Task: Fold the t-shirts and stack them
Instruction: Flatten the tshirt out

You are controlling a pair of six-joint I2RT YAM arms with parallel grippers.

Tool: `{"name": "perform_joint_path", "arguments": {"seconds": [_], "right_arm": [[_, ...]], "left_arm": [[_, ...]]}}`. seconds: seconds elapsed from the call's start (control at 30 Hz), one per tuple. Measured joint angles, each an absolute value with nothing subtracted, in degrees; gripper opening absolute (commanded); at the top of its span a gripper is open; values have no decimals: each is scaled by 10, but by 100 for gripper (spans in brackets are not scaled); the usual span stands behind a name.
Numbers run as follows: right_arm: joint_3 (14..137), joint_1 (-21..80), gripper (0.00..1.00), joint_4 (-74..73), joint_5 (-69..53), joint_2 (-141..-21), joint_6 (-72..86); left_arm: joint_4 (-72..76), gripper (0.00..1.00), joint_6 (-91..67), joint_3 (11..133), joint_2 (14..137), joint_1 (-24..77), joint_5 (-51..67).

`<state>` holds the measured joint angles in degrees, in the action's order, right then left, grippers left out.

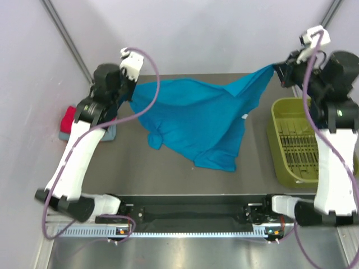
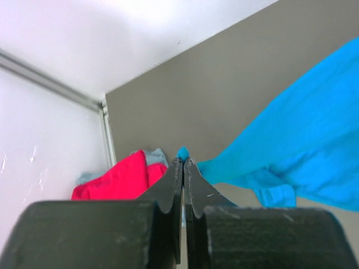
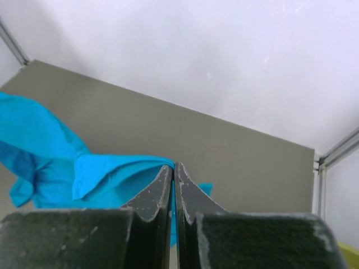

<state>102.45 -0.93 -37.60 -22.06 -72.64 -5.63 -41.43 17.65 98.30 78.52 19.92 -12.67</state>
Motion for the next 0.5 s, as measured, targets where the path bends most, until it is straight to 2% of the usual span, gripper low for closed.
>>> {"name": "perform_joint_path", "arguments": {"seconds": [0.13, 0.23, 0.33, 0.5], "right_arm": [[985, -9, 0, -376, -225, -616, -44], [975, -9, 0, -376, -222, -558, -39], [999, -9, 0, -379, -221, -530, -38], [1077, -9, 0, -402, -217, -532, -23]], "left_arm": [[-375, 0, 186, 889, 663, 199, -95], [-359, 0, 189, 863, 604, 199, -83], [-357, 0, 190, 877, 586, 199, -77], [-363, 0, 175, 974, 611, 194, -53]]}}
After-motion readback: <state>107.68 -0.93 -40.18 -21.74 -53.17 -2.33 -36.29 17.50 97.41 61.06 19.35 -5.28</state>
